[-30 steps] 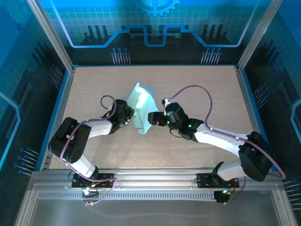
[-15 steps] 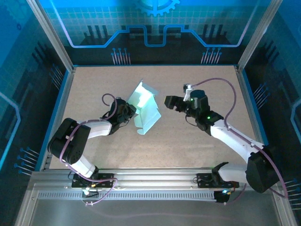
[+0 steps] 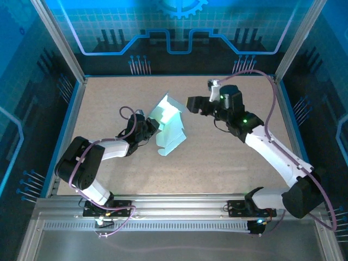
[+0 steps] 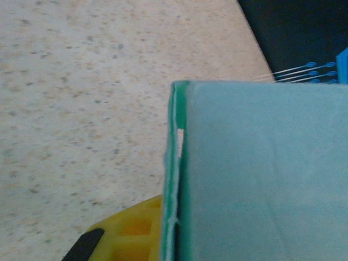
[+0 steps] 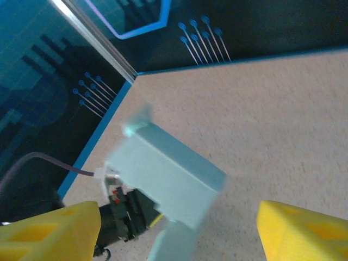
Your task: Fold the paper box
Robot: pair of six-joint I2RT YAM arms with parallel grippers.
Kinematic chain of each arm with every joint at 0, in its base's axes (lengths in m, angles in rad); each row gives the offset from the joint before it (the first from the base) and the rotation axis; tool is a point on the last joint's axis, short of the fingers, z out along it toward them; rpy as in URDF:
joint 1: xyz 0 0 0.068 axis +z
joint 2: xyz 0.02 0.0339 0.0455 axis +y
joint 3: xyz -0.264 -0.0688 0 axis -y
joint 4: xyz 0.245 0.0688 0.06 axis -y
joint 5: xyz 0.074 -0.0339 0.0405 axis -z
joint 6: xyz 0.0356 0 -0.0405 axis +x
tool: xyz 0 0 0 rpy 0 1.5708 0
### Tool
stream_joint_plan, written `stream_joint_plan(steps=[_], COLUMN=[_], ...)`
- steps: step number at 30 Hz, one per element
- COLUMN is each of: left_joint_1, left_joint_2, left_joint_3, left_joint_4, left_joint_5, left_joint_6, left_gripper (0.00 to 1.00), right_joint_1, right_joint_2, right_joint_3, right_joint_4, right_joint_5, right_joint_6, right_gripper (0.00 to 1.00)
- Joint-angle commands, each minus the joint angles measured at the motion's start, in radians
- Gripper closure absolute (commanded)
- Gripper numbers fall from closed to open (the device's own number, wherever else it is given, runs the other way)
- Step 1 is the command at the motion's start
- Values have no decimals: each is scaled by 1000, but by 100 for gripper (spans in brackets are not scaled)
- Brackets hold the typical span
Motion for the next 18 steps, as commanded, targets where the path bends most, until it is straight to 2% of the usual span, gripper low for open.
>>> stream_joint_plan(steps=[1,5,8,12,18], left_joint_1=[3,2,2,3,2], left_joint_2=[-37,-47,-55,-76,-100], left_joint_3=[35,54,60,75,72], left_joint_4=[-127,-214,-223,-267,-270], left_joint_5=[-72,-110,-96,-90,-67], left_joint_6=[18,-14,-11,0,55], left_gripper=[100,100,100,100,100], right_joint_1=[87,210,259,265,205], right_joint_2=[69,201,298,400,450], right_joint_3=[128,255,321,385,441], right_joint_4=[-164,-197,-192,-184,-231], right_joint_5=[108,87,49,-12,56], right_joint_6=[-110,-141,-133,-79,-30], right_gripper=[25,26,26,26,25])
